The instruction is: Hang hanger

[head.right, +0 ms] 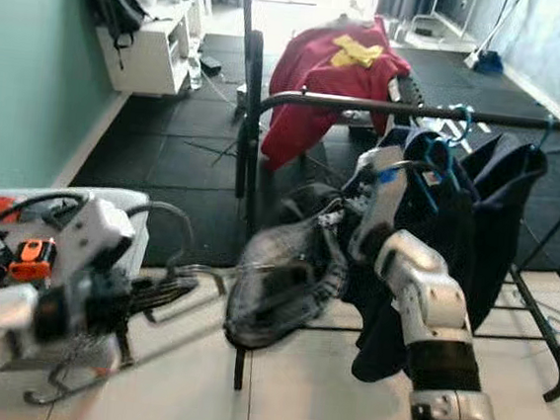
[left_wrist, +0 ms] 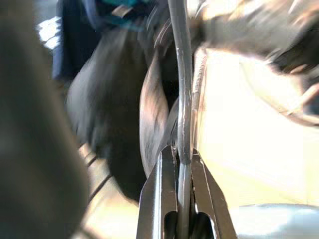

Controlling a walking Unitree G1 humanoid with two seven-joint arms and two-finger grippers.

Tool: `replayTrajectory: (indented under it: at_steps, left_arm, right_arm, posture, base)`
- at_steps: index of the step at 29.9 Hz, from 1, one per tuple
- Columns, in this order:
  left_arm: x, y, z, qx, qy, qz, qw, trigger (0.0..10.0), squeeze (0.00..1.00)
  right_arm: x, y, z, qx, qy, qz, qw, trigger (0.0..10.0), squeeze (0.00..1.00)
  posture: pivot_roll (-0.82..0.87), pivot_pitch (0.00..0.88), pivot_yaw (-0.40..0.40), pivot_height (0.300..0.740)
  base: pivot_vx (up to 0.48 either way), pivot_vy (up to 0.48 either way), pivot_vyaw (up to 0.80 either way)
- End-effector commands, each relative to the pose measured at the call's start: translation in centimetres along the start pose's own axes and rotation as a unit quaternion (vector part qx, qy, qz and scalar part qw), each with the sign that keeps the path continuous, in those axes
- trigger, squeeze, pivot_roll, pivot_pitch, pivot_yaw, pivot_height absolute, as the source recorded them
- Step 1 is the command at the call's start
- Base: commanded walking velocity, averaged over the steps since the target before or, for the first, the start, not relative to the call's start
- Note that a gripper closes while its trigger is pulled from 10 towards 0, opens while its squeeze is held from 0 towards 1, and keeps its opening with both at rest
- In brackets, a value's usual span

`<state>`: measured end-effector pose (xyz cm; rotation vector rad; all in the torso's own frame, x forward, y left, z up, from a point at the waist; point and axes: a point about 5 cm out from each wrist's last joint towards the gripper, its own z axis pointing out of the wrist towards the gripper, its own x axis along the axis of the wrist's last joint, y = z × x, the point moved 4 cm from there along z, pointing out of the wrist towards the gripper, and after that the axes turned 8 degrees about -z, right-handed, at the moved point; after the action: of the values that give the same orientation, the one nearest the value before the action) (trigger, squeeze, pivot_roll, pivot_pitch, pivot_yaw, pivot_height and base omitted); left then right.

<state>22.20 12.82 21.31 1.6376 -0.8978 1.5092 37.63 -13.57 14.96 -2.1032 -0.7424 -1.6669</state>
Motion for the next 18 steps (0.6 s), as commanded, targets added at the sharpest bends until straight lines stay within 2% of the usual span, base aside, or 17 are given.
replayTrajectory:
  at_steps: [1,5,6,7,8,9,10,12,13,14,15,16,17,18]
  left_arm:
    - [-0.2,0.5,-0.7,-0.022,0.008,-0.017,1.0,10.0,0.0]
    - [-1.6,1.1,-1.3,-0.04,-0.011,-0.035,0.999,10.0,0.0]
    - [-2.5,-0.3,-1.3,0.005,-0.019,-0.042,0.999,10.0,0.0]
    - [-2.5,-0.3,-1.3,0.005,-0.019,-0.042,0.999,10.0,0.0]
    - [-3.6,-1.8,-1.4,0.051,-0.035,-0.043,0.997,10.0,0.0]
    - [-3.6,-1.8,-1.4,0.051,-0.035,-0.043,0.997,10.0,0.0]
    - [-5.0,-3.4,-1.7,0.107,-0.055,-0.05,0.991,10.0,0.0]
    - [-5.0,-3.4,-1.7,0.107,-0.055,-0.05,0.991,10.0,0.0]
    - [-6.7,-6.2,-2.4,0.218,-0.064,-0.074,0.971,10.0,0.0]
    - [-6.7,-6.2,-2.4,0.218,-0.064,-0.074,0.971,10.0,0.0]
    - [-8.1,-7.7,-3.3,0.317,-0.055,-0.091,0.943,10.0,0.0]
    - [-8.1,-7.7,-3.3,0.317,-0.055,-0.091,0.943,10.0,0.0]
    - [-9.5,-8.2,-4.1,0.403,-0.038,-0.125,0.906,10.0,0.0]
    - [-11.1,-7.8,-4.8,0.473,-0.034,-0.155,0.867,10.0,0.0]
  right_arm:
    - [-1.6,-0.1,0.0,-0.006,-0.04,-0.004,0.999,0.0,0.0]
    - [-2.4,-0.3,-0.1,-0.004,-0.057,0.002,0.998,0.0,0.0]
    - [-2.6,-0.9,-0.1,0.008,-0.055,0.0,0.998,0.2,0.0]
    - [-2.6,-0.9,-0.1,0.008,-0.055,0.0,0.998,0.2,0.0]
    - [-2.6,-1.5,-0.1,0.02,-0.046,-0.005,0.999,4.7,0.0]
    - [-2.6,-1.5,-0.1,0.02,-0.046,-0.005,0.999,4.7,0.0]
    - [-2.4,-1.9,-0.1,0.025,-0.034,-0.008,0.999,10.0,0.0]
    - [-2.4,-1.9,-0.1,0.025,-0.034,-0.008,0.999,10.0,0.0]
    - [-2.9,-2.5,-0.1,0.022,-0.026,-0.011,0.999,10.0,0.0]
    - [-2.9,-2.5,-0.1,0.022,-0.026,-0.011,0.999,10.0,0.0]
    - [-3.5,-3.2,-0.3,0.017,-0.012,-0.001,1.0,10.0,0.0]
    - [-3.5,-3.2,-0.3,0.017,-0.012,-0.001,1.0,10.0,0.0]
    - [-4.1,-3.7,-0.7,0.009,-0.001,0.003,1.0,10.0,0.0]
    - [-4.2,-4.1,-1.3,0.004,0.014,0.015,1.0,10.0,0.0]
  posture:
    - [-0.06,0.06,-0.002,0.74]
    - [-0.07,0.063,-0.003,0.74]
    - [-0.06,0.065,-0.003,0.74]
    - [-0.06,0.065,-0.003,0.74]
    - [-0.06,0.066,-0.003,0.74]
    - [-0.06,0.066,-0.003,0.74]
    - [-0.07,0.067,-0.001,0.74]
    - [-0.07,0.067,-0.001,0.74]
    - [-0.07,0.07,0.0,0.74]
    - [-0.07,0.07,0.0,0.74]
    - [-0.07,0.074,-0.001,0.74]
    - [-0.07,0.074,-0.001,0.74]
    - [-0.06,0.074,-0.001,0.74]
    - [-0.06,0.081,-0.004,0.74]
  base:
    - [0.0,0.0,0.0]
    - [0.0,0.0,0.0]
    - [0.0,0.0,0.0]
    - [0.0,0.0,0.0]
    - [0.0,0.0,0.0]
    - [0.0,0.0,0.0]
    - [0.0,0.0,0.0]
    - [0.0,0.0,0.0]
    - [0.0,0.0,0.0]
    - [0.0,0.0,0.0]
    - [0.0,0.0,0.0]
    - [0.0,0.0,0.0]
    - [0.0,0.0,0.79]
    - [0.0,0.0,0.79]
